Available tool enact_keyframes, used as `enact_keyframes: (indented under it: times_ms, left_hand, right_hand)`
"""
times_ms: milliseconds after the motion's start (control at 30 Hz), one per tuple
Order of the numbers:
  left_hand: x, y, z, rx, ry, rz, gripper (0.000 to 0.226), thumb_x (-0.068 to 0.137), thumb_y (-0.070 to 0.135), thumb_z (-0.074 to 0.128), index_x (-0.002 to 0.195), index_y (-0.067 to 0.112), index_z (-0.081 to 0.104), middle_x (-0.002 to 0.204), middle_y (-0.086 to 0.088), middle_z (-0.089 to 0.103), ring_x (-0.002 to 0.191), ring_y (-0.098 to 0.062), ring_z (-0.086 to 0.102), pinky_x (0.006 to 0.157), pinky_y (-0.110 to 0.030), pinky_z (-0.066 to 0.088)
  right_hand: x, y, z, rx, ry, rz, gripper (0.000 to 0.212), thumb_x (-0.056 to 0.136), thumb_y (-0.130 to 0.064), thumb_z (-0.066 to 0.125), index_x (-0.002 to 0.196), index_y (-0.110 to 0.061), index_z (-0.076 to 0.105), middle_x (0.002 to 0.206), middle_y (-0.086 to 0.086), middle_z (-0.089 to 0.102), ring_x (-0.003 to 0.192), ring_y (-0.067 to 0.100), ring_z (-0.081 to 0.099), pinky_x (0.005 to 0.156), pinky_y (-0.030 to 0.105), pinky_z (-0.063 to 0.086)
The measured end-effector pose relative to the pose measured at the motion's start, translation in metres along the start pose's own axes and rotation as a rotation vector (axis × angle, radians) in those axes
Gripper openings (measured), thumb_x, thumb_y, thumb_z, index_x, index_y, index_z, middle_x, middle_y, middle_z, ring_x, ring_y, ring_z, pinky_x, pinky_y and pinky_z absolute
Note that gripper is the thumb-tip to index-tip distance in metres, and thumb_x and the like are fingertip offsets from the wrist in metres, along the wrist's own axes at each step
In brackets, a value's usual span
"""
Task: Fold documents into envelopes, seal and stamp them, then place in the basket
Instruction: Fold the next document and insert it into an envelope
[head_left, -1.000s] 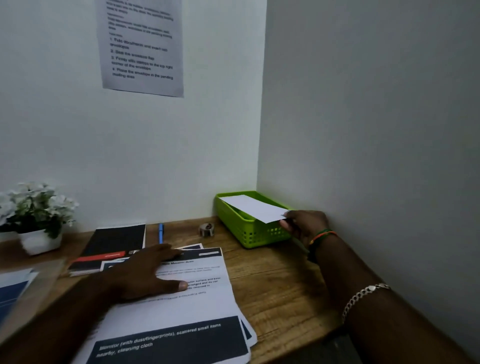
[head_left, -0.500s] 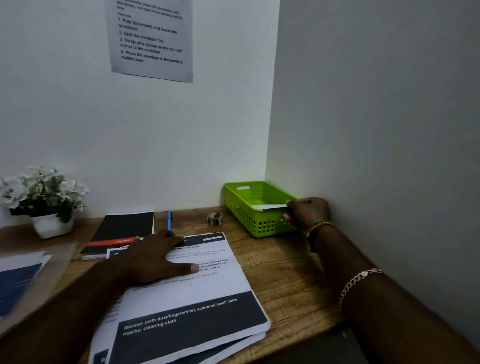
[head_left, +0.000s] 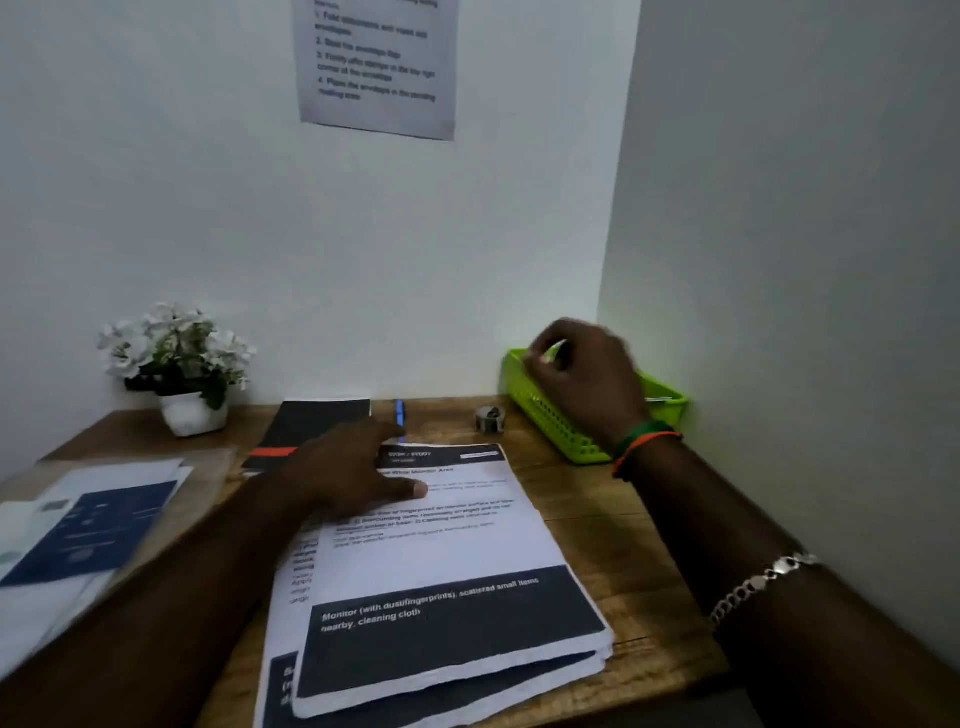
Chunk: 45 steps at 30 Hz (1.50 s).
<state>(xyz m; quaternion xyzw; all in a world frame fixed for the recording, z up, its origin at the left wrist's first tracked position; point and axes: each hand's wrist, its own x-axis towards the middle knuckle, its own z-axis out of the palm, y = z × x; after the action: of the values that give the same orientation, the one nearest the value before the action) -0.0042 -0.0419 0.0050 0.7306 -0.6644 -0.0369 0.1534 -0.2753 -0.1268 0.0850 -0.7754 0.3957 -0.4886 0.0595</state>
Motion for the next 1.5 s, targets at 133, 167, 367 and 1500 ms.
enact_keyframes:
  times_ms: [133,167,367,1500]
  left_hand:
    - [0.001,-0.012,-0.001,-0.127,0.042,-0.067,0.096,0.056,0.072,0.084,0.140,0.034,0.054,0.137,0.007,0.060,0.115,-0.010,0.059,0.104,-0.036,0.050]
    - [0.001,-0.013,-0.001,-0.140,0.051,-0.068,0.099,0.051,0.074,0.083,0.138,0.035,0.056,0.134,0.008,0.061,0.112,-0.009,0.060,0.102,-0.035,0.051]
    - [0.001,-0.014,-0.004,-0.068,0.160,-0.060,0.098,0.049,0.073,0.086,0.136,0.038,0.057,0.123,0.015,0.059,0.103,-0.003,0.056,0.086,-0.024,0.047]
    - [-0.009,-0.010,-0.024,-0.027,-0.032,-0.045,0.047,0.074,0.045,0.088,0.114,0.040,0.063,0.098,0.016,0.068,0.095,-0.002,0.061,0.079,-0.021,0.046]
  right_hand:
    - [-0.004,-0.006,0.063,-0.084,-0.559,-0.091,0.016,0.083,-0.031,0.073,0.099,-0.025,0.074,0.096,-0.004,0.075,0.090,0.011,0.068,0.080,0.028,0.052]
    - [-0.006,-0.001,0.078,-0.128,-0.626,-0.100,0.024,0.086,-0.031,0.073,0.109,-0.023,0.072,0.108,-0.001,0.073,0.101,0.016,0.067,0.089,0.030,0.051]
    - [-0.018,0.030,0.116,-0.078,-0.668,-0.082,0.041,0.093,-0.036,0.067,0.129,-0.018,0.061,0.128,0.006,0.065,0.119,0.021,0.060,0.102,0.028,0.045]
    - [-0.024,0.017,0.103,0.080,-0.713,-0.179,0.021,0.083,-0.037,0.078,0.095,-0.021,0.071,0.084,-0.004,0.071,0.075,0.007,0.061,0.074,0.027,0.051]
